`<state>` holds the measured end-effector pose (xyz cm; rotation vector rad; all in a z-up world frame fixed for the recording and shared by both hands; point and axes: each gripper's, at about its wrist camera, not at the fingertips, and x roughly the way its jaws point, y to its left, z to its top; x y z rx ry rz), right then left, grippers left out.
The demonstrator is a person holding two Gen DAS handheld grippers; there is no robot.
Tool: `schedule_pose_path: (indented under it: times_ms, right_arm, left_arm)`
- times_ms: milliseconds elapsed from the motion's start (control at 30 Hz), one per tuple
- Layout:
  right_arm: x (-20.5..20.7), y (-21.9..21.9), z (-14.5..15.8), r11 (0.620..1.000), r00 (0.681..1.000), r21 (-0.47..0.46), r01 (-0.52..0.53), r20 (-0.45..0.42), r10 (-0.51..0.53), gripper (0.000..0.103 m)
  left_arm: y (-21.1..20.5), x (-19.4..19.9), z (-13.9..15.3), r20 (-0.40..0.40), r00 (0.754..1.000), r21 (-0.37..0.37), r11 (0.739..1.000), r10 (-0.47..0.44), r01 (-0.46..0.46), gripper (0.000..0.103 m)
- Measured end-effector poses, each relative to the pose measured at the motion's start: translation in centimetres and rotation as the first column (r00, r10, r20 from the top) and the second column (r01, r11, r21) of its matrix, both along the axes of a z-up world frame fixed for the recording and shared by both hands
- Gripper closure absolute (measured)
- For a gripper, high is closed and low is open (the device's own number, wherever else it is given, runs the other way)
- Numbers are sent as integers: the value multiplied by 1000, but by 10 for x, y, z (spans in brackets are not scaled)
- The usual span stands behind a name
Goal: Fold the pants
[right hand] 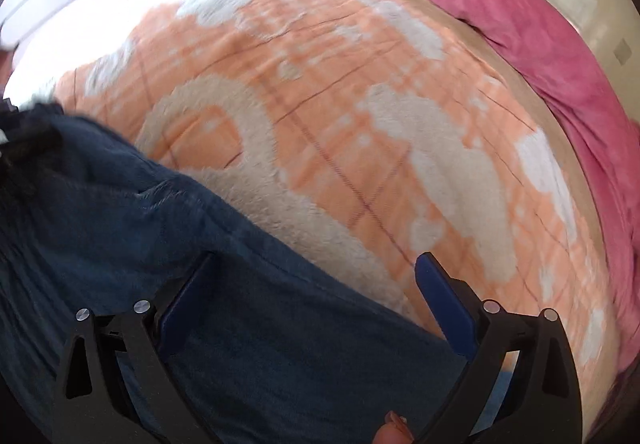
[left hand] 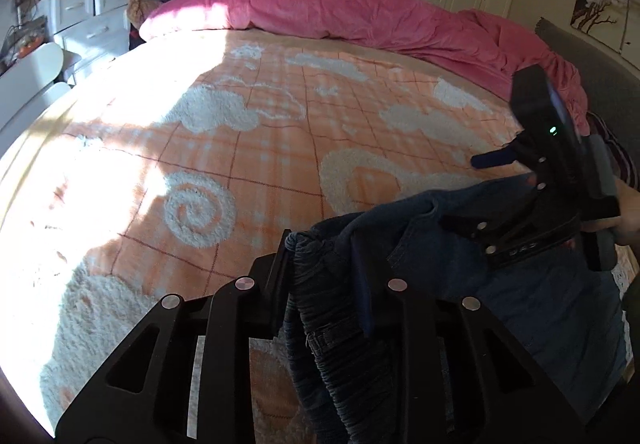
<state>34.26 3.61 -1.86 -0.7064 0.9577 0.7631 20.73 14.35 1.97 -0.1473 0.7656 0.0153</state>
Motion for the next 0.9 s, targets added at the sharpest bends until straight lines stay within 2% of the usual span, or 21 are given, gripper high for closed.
schedule_pose_path:
  times_ms: [67, 100, 167, 200, 267, 333, 500, 600, 733, 900]
  right_arm:
    - [-5, -1, 1, 996, 998, 81, -27, -51, 31, 62]
    - [-11, -2, 2, 995, 998, 96, -30, -44, 34, 66]
    - [-27, -7, 10, 990, 999, 136, -46, -9, 48, 91]
    - [-33, -11, 14, 988, 999, 150, -43, 9, 42, 94]
    - [-48, -25, 26, 983, 999, 181, -23, 46, 15, 96]
    - [-66, -40, 45, 974, 995, 229, 7, 93, -29, 97]
    - [-109, -74, 81, 935, 990, 349, 61, 102, -102, 97]
    - [-136, -92, 96, 906, 983, 409, 107, 95, -159, 97]
    - [-184, -106, 101, 899, 982, 427, 100, 101, -158, 97]
    - [-241, -111, 80, 907, 991, 410, 92, 54, -125, 97]
  left_arm:
    - [-7, -6, 4, 20, 1000, 26, 1000, -18, 17, 84]
    - [-11, -9, 6, 34, 999, 51, 998, -25, 23, 84]
    - [-16, -16, 12, 66, 997, 79, 996, -33, 28, 84]
    - [-18, -15, 12, 68, 997, 100, 995, -33, 26, 84]
    - [-17, -12, 9, 61, 998, 130, 991, -19, 11, 84]
    - [-15, -15, 11, 64, 998, 126, 992, -23, 15, 84]
    - [-25, -45, 38, 135, 989, 123, 992, -53, 36, 82]
    - [-38, -64, 48, 148, 985, 162, 984, -93, 68, 81]
    - [-47, -95, 41, 117, 987, 170, 981, -114, 93, 80]
    - [-52, -133, 32, 77, 990, 181, 978, -120, 104, 80]
